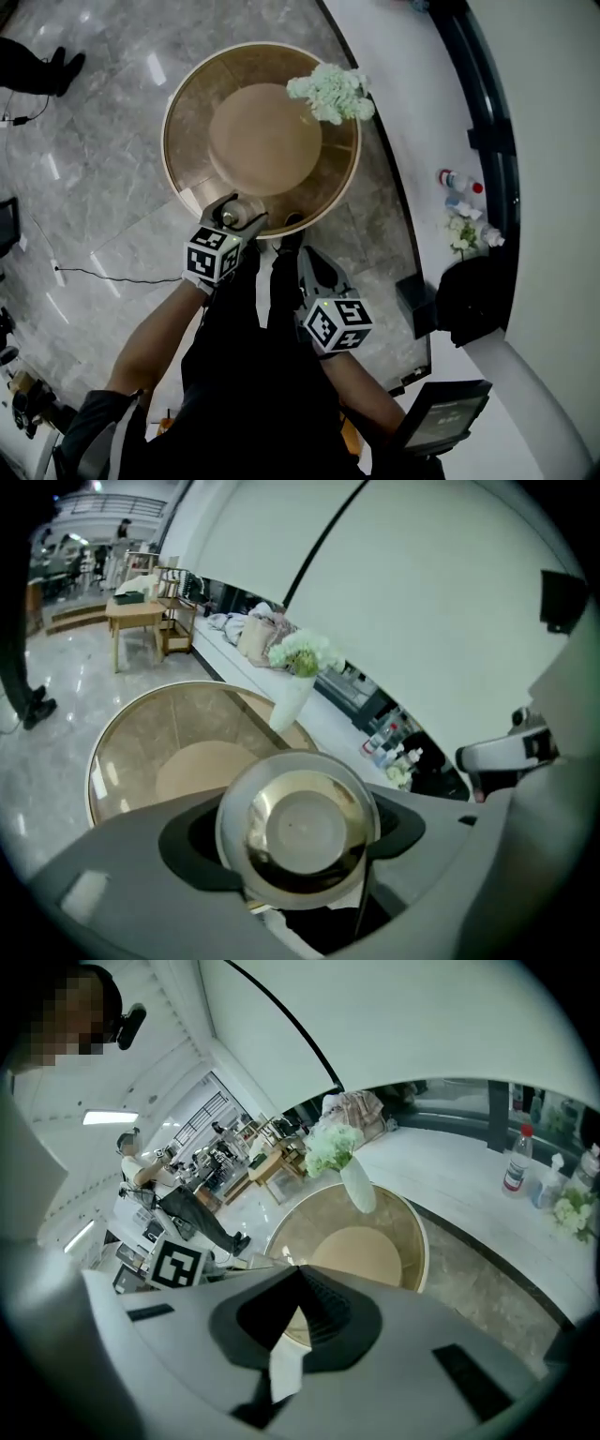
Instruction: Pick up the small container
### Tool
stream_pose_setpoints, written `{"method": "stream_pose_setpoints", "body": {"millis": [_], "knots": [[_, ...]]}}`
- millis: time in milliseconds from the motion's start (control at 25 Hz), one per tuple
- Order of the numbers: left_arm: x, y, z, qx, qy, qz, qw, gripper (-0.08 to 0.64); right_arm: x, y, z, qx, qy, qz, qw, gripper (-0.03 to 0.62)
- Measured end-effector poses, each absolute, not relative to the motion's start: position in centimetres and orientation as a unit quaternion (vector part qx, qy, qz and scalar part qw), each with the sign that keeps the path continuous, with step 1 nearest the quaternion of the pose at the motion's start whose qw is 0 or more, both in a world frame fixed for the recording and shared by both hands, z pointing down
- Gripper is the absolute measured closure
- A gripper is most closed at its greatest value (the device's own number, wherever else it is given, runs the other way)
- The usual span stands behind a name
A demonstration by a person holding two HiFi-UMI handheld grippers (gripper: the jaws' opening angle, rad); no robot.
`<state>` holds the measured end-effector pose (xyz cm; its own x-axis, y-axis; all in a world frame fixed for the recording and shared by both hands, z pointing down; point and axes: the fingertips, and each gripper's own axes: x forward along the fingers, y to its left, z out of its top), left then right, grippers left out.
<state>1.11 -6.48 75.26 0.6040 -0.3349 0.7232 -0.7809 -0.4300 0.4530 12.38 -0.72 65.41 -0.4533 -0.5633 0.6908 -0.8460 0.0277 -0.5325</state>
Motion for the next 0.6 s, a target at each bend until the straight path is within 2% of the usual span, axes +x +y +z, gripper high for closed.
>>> {"method": "stream_pose_setpoints", "body": {"millis": [400,600], "knots": [[-2.3,-4.1,59.6,0.792,-0.382,0.142,0.455,0.225,10.8,-1.6,57.1,0.482,-0.744,0.445,0.125,0.586],[-2.8,-2.7,53.9,0.801,-0.386,0.107,0.445,0.225,10.3,-2.4,53.4,0.479,-0.759,0.429,0.102,0.586]]}}
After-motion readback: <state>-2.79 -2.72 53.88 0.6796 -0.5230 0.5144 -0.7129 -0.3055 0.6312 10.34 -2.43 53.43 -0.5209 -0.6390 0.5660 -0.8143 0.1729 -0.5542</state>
